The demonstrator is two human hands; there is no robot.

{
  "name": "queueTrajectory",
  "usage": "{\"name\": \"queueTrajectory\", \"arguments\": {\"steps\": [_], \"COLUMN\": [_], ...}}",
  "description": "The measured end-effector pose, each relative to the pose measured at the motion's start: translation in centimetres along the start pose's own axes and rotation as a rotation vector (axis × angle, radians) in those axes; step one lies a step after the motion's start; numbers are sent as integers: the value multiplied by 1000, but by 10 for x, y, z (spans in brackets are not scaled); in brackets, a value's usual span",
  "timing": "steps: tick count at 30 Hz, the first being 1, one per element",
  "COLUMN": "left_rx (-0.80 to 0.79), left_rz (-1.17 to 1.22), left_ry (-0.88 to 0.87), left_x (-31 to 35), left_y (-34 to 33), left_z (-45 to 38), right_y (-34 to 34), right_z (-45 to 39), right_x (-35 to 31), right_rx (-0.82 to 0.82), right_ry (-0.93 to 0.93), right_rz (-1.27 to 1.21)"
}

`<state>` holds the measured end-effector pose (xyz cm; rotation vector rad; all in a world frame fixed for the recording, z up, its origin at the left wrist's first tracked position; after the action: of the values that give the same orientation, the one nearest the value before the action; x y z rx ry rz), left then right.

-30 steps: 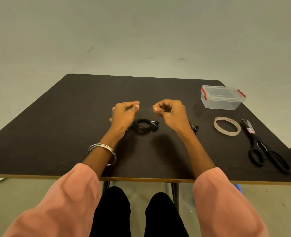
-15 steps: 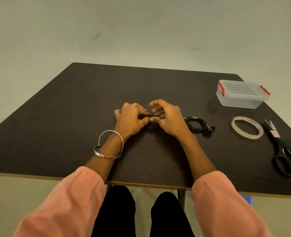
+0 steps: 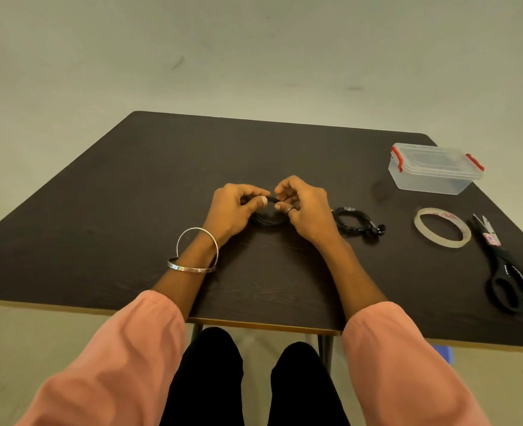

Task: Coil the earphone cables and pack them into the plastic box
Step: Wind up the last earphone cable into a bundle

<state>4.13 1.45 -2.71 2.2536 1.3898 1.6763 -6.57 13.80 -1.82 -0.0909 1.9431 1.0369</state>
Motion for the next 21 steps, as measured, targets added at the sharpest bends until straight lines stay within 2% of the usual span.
{"name": "queueTrajectory", "arguments": {"steps": [9,21], "left_rx": [-33,100], "left_rz": [128,26], "left_ry": [78,-6], "left_x": [-2,2], "left_y": [3,-1], "left_z": [1,1], "right_y": [0,-3], "right_z": [2,0], "right_x": [0,-2], "right_rx": [-49,-64], "right_ry": [58,127], "right_rz": [130,212]}}
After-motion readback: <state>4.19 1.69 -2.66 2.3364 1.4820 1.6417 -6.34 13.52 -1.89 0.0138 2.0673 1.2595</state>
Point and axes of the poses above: each hand's wrist, its own z-axis away from the middle knuckle, its own y-axis out of the back of the hand, x = y × z, the point moved 1 cm from there along -z, towards the middle knuckle, and after that the axes turned 9 degrees about -y, right-handed, at the moved point
